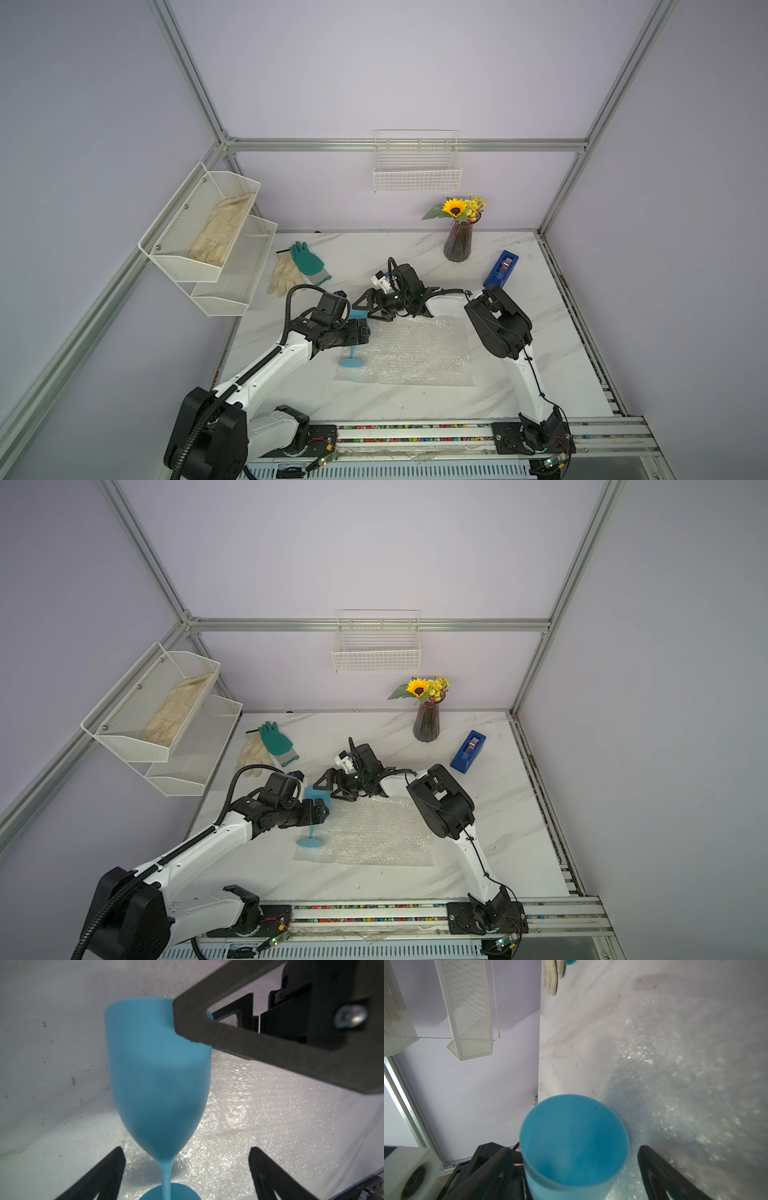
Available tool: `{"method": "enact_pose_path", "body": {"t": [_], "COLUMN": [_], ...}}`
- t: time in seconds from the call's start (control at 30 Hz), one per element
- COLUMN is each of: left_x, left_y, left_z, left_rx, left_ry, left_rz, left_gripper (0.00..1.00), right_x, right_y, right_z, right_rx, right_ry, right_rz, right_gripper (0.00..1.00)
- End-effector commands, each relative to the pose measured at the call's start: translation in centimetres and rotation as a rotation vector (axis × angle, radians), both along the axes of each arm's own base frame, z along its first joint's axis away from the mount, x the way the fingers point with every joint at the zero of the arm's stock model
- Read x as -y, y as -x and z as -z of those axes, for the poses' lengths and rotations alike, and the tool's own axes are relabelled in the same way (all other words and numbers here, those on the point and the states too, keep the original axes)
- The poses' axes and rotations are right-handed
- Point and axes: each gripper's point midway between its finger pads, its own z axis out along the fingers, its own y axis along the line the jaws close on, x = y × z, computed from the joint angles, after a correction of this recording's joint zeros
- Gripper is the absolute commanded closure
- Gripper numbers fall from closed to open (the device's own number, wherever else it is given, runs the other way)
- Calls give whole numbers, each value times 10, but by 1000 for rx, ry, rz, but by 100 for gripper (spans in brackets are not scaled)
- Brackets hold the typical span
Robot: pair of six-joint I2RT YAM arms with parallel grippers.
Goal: Wrap wine glasses in bubble wrap
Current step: Place the wine glass on the bubble wrap.
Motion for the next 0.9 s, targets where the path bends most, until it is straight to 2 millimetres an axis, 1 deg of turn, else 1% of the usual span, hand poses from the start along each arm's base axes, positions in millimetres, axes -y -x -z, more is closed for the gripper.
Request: {"method": "enact_pose_path", "body": {"t": [0.0, 0.13, 0.27, 0.37, 0.43, 0.53, 0.6, 0.67, 0.77, 0.87], "left_x": [2, 0, 4, 15, 21, 17, 12, 1, -21, -42], "left_y": [-1, -4, -6, -8, -8, -12, -16, -18, -19, -19], "left_z": [12, 20, 16, 9, 3, -16, -31, -36, -36, -31], "left_rx": [7, -7, 2, 15, 28, 76, 132, 160, 181, 184], "left_ry": [1, -32, -42, -45, -49, -59, -69, -98, -170, -209], "left_rz": [-4, 5, 20, 57, 79, 69, 48, -7, -103, -197], "left_gripper": [7, 10, 12, 12, 11, 11, 9, 9, 9, 10], "right_x": [1, 9, 24, 41, 51, 58, 62, 65, 71, 65], "right_y": [-11, -22, -32, -41, -44, -41, -36, -32, -26, -17], "right_z": [-40, -52, -71, -88, -96, -102, -98, -91, -81, -77], "right_rx": [108, 160, 218, 258, 285, 305, 307, 290, 274, 267], "right_ry": [3, 44, 72, 81, 96, 107, 114, 123, 141, 161], "right_rz": [40, 78, 125, 169, 198, 218, 210, 216, 231, 227], "right_gripper": [3, 3, 3, 3, 3, 3, 4, 7, 11, 16]}}
